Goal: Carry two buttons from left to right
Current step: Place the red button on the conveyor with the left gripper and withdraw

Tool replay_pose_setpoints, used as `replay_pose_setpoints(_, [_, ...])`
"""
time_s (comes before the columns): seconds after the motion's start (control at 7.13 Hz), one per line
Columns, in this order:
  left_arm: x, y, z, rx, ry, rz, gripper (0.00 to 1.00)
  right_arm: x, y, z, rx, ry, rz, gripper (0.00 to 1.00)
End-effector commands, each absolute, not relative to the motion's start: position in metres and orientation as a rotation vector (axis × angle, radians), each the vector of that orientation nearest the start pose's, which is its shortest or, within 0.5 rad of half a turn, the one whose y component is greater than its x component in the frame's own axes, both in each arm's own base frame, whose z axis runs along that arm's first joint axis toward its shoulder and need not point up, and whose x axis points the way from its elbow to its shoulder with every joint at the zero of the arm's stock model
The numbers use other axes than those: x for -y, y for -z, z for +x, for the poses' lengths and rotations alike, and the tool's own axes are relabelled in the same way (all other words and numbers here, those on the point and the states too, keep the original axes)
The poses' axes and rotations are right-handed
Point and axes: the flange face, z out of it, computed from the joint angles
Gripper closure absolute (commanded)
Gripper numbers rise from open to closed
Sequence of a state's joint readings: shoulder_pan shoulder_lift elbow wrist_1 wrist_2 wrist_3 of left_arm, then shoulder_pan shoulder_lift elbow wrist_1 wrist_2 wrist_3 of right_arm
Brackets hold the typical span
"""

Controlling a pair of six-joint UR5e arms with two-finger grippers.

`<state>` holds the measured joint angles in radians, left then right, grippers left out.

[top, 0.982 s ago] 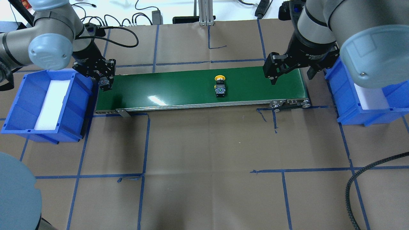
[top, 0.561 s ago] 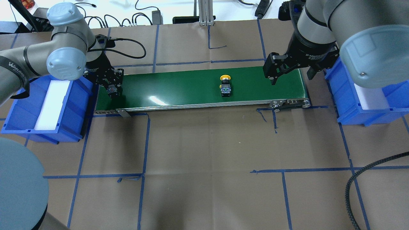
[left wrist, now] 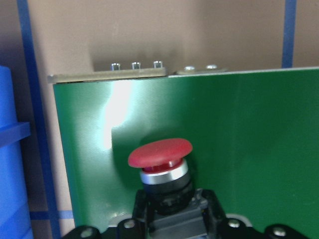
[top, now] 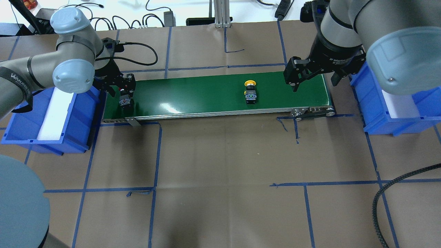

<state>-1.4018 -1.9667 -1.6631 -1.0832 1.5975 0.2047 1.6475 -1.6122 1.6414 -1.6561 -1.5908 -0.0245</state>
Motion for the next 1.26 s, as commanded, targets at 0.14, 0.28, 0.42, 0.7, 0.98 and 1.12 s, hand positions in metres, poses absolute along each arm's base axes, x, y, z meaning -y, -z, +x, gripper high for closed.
replay_pose_setpoints(0.14, [0.625,-0.335,-0.025,-3.115,-0.014,0.05,0.0,0.468,-0.482,0.168,-3.155,0.09,-0.159,0.0])
replay_pose_setpoints(0.28, [0.621,-0.378,-0.027,-3.122,-0.068,0.053,0.0,0.468,-0.482,0.168,-3.155,0.09,-0.159,0.0])
replay_pose_setpoints(0.42, [0.619,-0.405,-0.028,-3.128,-0.113,0.059,0.0,0.468,-0.482,0.168,-3.155,0.093,-0.159,0.0])
replay_pose_setpoints(0.7, [0.61,-0.44,-0.052,-3.13,-0.098,0.113,0.0,0.472,-0.482,0.168,-3.152,0.117,-0.159,0.0])
replay_pose_setpoints(0.98, [0.6,-0.468,-0.073,-3.122,-0.122,0.143,0.0,0.521,-0.442,0.169,-3.146,0.199,-0.146,0.0])
replay_pose_setpoints(1.12, [0.597,-0.47,-0.084,-3.121,-0.126,0.133,0.0,0.539,-0.434,0.168,-3.138,0.292,-0.142,0.0])
